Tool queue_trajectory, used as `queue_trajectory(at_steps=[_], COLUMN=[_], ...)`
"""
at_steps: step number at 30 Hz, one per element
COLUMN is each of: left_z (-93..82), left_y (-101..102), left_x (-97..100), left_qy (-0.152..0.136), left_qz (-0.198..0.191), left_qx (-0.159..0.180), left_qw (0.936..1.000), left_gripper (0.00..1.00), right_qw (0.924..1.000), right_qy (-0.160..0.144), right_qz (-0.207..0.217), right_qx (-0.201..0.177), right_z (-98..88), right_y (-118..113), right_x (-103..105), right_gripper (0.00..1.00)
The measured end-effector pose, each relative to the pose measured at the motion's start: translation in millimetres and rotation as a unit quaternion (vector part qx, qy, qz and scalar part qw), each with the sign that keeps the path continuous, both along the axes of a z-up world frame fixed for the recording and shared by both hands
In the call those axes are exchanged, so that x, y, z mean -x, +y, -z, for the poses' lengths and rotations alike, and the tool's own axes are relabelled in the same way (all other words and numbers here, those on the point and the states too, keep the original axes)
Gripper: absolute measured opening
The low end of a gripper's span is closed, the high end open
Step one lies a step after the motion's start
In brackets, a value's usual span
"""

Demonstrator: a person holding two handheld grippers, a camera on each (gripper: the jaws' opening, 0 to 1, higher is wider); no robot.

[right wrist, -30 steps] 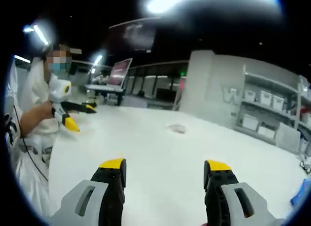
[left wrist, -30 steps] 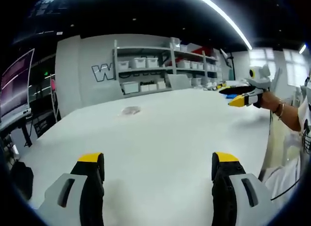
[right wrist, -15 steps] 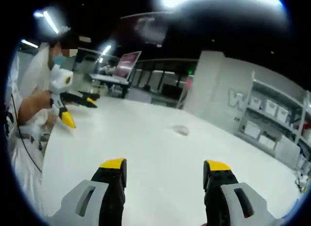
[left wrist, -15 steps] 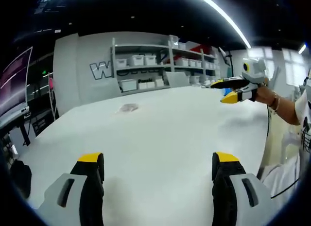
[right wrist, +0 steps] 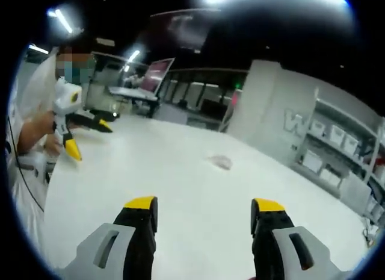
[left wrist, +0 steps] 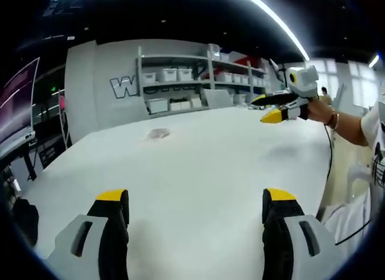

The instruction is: Open the resealable bag by pulling the two sides of the seal apart until the entire bag opening is separated and visibly accessible.

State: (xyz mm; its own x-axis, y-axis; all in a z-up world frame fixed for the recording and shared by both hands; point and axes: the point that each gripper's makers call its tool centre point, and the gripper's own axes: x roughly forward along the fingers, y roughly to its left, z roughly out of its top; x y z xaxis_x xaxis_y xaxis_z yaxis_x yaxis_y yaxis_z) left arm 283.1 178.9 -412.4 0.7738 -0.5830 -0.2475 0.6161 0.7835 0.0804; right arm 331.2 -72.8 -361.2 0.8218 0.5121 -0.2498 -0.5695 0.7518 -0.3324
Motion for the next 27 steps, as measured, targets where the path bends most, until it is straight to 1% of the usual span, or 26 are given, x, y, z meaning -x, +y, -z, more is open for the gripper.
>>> queue_trajectory(at_steps=[7, 19, 27], left_z=[-3.8, -3.8, -3.3], left_y=[1.7, 2.4, -0.5], left_x=[0.1, 0.5, 2.4], left_qy=[-0.005, -0.004, -0.004], left_qz=[-0.002, -0.003, 0.001], left_qx=[0.001, -0.002, -0.005], left_qw=[1.0, 1.0, 1.0], left_gripper=[0.91, 0.91, 0.91], right_qw=[0.9998, 0.9996, 0.9994], right_qy=[0.008, -0.002, 0.001], right_qz=[0.0, -0.007, -0.009], right_qx=[0.016, 0.026, 0.035], right_z=[2.2, -5.4, -1.2], right_y=[2.6, 8.2, 12.8], right_x=[-10.3, -25.0, -37.5], right_gripper=[0.61, 0.59, 0.57])
